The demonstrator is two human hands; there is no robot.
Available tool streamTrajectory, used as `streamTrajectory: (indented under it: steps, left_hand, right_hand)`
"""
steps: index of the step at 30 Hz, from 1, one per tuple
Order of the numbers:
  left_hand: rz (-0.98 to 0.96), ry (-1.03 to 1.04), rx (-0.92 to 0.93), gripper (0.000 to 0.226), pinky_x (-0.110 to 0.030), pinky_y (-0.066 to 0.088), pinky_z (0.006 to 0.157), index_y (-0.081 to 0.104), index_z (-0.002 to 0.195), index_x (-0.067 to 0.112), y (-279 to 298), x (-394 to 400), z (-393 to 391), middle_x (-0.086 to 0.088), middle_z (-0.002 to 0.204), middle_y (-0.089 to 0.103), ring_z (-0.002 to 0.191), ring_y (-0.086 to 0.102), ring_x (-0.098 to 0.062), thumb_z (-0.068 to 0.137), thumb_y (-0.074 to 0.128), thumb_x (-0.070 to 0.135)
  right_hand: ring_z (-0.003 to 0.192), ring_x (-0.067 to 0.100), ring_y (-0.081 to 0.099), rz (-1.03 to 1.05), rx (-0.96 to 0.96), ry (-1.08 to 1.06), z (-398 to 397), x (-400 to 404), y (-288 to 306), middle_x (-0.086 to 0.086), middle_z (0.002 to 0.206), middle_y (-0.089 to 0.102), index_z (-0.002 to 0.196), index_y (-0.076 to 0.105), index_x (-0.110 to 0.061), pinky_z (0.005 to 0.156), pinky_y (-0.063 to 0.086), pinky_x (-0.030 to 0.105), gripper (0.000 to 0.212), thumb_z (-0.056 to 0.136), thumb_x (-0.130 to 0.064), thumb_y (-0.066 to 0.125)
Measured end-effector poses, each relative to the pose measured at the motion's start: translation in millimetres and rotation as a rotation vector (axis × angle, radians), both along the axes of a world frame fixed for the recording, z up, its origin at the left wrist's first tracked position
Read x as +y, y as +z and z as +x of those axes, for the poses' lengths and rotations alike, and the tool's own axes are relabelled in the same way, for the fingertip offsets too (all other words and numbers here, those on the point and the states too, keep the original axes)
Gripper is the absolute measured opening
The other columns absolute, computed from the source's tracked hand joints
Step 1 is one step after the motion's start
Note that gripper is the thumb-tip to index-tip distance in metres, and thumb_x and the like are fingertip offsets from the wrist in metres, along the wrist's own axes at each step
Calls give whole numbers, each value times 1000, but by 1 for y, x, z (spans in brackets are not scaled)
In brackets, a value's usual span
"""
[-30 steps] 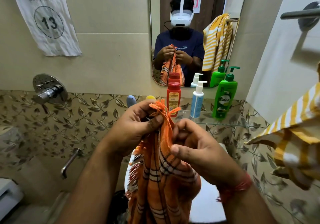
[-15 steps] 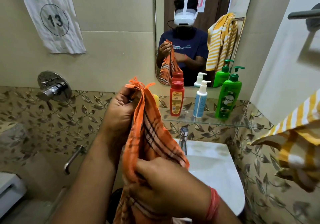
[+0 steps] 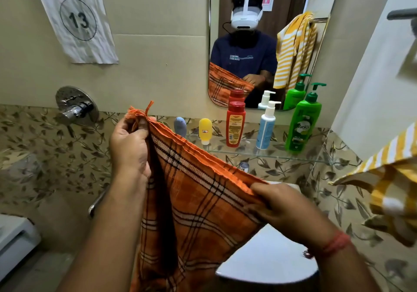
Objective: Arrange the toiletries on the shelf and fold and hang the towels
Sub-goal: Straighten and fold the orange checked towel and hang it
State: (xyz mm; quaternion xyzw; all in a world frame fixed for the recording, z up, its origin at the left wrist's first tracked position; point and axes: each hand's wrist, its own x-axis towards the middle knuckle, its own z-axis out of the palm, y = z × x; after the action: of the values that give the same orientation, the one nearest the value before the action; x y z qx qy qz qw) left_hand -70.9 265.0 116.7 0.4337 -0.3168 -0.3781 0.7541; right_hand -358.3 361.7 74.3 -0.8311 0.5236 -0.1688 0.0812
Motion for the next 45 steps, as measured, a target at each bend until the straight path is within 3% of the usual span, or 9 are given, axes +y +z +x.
streamTrajectory:
  steps: [3, 11, 19, 24, 29, 32, 35, 38, 45]
  left_hand:
    - [-4, 17, -31, 29, -40, 61, 86, 68, 119, 8, -3, 3, 6, -9, 104, 76, 97, 74, -26, 94, 58, -3]
    - [-74, -39, -41, 21, -16, 55, 61, 67, 94, 18, -3, 12, -3, 15, 71, 74, 65, 68, 2, 98, 58, 0]
    - [-31, -51, -213, 16, -18, 54, 71, 71, 100, 22, -13, 19, -9, 14, 88, 75, 80, 69, -2, 98, 61, 9]
    - [-78, -41, -410, 13, -30, 54, 85, 70, 100, 23, -13, 24, -6, 11, 97, 75, 88, 68, -7, 100, 60, 15]
    - [-62, 96, -494, 9, -45, 55, 96, 60, 106, 27, -12, 27, -11, 5, 104, 71, 99, 69, -20, 98, 56, 27]
    - [-47, 134, -497, 13, -50, 53, 99, 60, 111, 23, -11, 30, -6, 1, 109, 69, 102, 66, -20, 99, 55, 23]
    - [-57, 152, -523, 12, -44, 54, 97, 60, 111, 22, -13, 36, -3, 2, 107, 69, 102, 67, -20, 99, 56, 22]
    - [-80, 194, -591, 10, -31, 52, 90, 59, 111, 19, -17, 39, -7, 4, 104, 66, 99, 64, -17, 101, 55, 19]
    - [-115, 262, -629, 11, -15, 48, 81, 56, 106, 21, -20, 40, -4, 0, 102, 64, 90, 60, -10, 99, 58, 12]
  right_hand:
    - [74, 0, 52, -80, 24, 6, -13, 17, 26, -22, 81, 53, 87, 55, -36, 65, 49, 29, 14, 87, -49, 56]
    - [95, 25, 45, -497, 106, -253, -55, 35, 73, -1, 95, 52, 85, 69, -23, 73, 40, 37, 12, 91, -31, 64]
    - [73, 25, 63, -393, -497, -433, -62, 14, 60, 1, 77, 66, 86, 64, -18, 60, 48, 35, 11, 93, -25, 65]
    - [68, -7, 62, -447, -856, -351, -67, 17, 65, -23, 73, 67, 82, 57, -31, 61, 47, 5, 31, 89, -3, 67]
    - [73, -7, 62, -519, -907, -231, -70, 23, 67, -25, 77, 68, 83, 61, -35, 71, 50, 10, 35, 87, -1, 70]
    - [78, 9, 68, -385, -776, -179, -82, 30, 62, -11, 81, 72, 91, 67, -30, 75, 59, 30, 17, 81, -39, 76]
    - [80, 22, 71, -306, -483, -113, -96, 38, 62, -3, 87, 72, 98, 67, -29, 74, 60, 46, 48, 75, -71, 64]
    - [83, 8, 68, -411, -613, -23, -94, 41, 59, -14, 88, 69, 96, 62, -45, 76, 57, 25, 18, 84, -59, 65]
    - [95, 18, 67, -403, -706, -44, -91, 25, 41, -1, 100, 68, 104, 61, -42, 87, 55, 32, 18, 89, -34, 67]
